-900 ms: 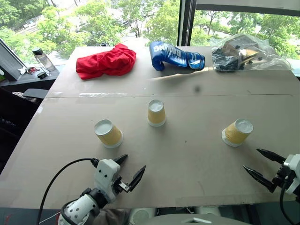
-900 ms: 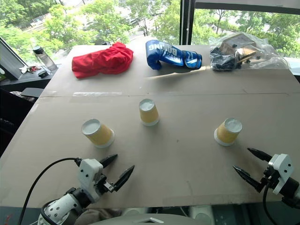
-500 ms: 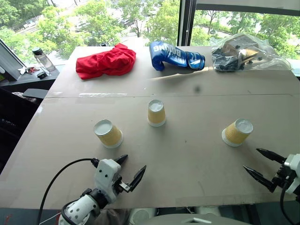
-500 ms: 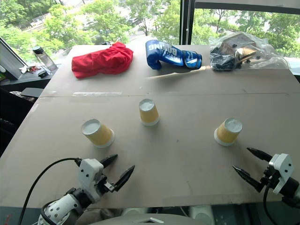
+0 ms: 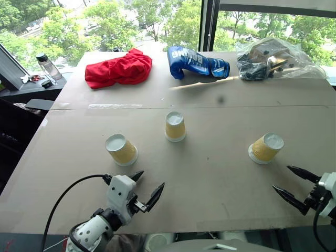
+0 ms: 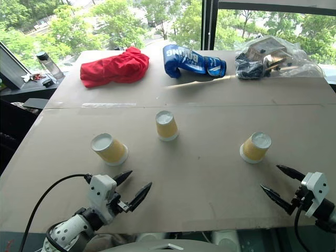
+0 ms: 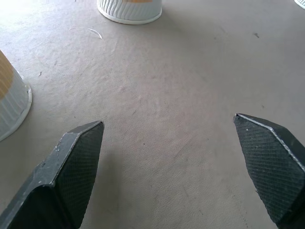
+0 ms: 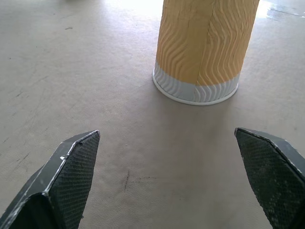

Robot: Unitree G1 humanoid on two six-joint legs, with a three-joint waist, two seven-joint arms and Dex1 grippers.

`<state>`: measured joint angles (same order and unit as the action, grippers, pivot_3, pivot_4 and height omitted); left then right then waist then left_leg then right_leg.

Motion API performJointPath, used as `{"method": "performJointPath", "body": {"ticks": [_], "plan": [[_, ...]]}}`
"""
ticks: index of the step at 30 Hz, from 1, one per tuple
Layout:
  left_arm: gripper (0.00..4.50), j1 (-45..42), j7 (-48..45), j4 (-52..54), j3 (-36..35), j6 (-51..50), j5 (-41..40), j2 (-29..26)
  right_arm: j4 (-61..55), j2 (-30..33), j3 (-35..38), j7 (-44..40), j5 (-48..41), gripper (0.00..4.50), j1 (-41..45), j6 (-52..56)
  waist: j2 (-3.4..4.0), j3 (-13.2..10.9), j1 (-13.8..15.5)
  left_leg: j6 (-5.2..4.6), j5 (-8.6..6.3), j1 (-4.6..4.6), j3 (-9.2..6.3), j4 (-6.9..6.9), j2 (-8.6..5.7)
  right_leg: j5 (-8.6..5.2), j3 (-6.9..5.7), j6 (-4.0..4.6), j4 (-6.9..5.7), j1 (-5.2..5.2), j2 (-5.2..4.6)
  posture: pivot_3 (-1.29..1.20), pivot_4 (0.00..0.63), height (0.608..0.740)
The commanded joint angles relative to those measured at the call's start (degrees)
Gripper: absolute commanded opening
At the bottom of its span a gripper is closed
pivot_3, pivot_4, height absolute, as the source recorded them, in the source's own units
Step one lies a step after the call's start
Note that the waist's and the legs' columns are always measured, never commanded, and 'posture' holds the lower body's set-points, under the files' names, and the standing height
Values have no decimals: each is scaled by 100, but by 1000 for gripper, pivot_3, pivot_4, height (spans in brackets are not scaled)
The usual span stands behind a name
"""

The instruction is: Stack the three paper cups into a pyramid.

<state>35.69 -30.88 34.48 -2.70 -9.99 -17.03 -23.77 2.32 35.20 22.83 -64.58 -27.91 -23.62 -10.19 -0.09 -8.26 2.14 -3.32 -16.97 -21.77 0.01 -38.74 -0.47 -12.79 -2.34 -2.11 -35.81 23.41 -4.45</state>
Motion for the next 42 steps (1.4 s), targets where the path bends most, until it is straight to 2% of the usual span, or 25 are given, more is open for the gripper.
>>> {"method": "performJointPath", "body": {"ticks": [1, 7, 10, 15, 18, 25, 32, 42], "plan": [[4476, 102, 57, 251, -84, 148, -74, 78, -46, 8, 128, -114, -145, 4500, -1, -131, 0, 0, -3, 0, 0, 0, 1, 0, 0, 0, 1, 0, 0, 0, 0, 0, 150, 737], [4476, 280, 547, 417, -336, 530, -22, 625, -374, 45, 152, -790, -612, 4500, -199, -252, -4, -2, 0, 0, 0, 0, 2, 0, 0, 0, 2, 0, 0, 0, 0, 0, 150, 737], [4476, 504, 1141, 528, -638, 708, 158, 1114, -1156, 37, 69, -983, -1018, 4500, -492, -4, -13, -8, 4, 0, 0, -1, 1, 0, 1, 0, 4, 0, 0, 0, -2, 0, 150, 737], [4476, 774, 1476, 531, -793, 1218, 647, 1439, -2194, 29, -163, -796, -1322, 4500, -634, 451, -35, -21, -1, 0, 0, 1, 1, -1, 3, -13, 3, -24, 0, 0, -1, 0, 150, 737], [4476, 671, 1604, 544, -938, 1421, 646, 1549, -2779, 57, -355, -514, -1517, 4500, -467, 824, -40, -24, 7, 1, 0, 1, 0, -2, 3, -14, 2, -25, 0, -1, -2, 0, 150, 737], [4476, -6, 1530, 132, -1101, 1530, 439, 1496, -3108, 114, -417, -257, -1779, 4500, -5, 1345, -50, -21, 18, 1, 0, -1, -1, -4, 1, 1, -2, -2, -1, -1, 7, 0, 150, 737], [4476, -775, 1461, -507, -1081, 1596, 311, 1454, -2968, 95, -362, -364, -1744, 4500, 134, 1387, -51, -22, 8, 0, 0, -2, 0, -6, -1, 3, 3, 1, -2, -2, 32, 0, 150, 737], [4476, -1527, 1725, -938, -1119, 1482, 540, 1389, -2917, 42, -304, -377, -1706, 4500, 141, 1344, -49, -21, 15, 0, 1, 1, -1, -16, 1, 5, 4, 2, -10, -3, 33, 0, 150, 737]]}}
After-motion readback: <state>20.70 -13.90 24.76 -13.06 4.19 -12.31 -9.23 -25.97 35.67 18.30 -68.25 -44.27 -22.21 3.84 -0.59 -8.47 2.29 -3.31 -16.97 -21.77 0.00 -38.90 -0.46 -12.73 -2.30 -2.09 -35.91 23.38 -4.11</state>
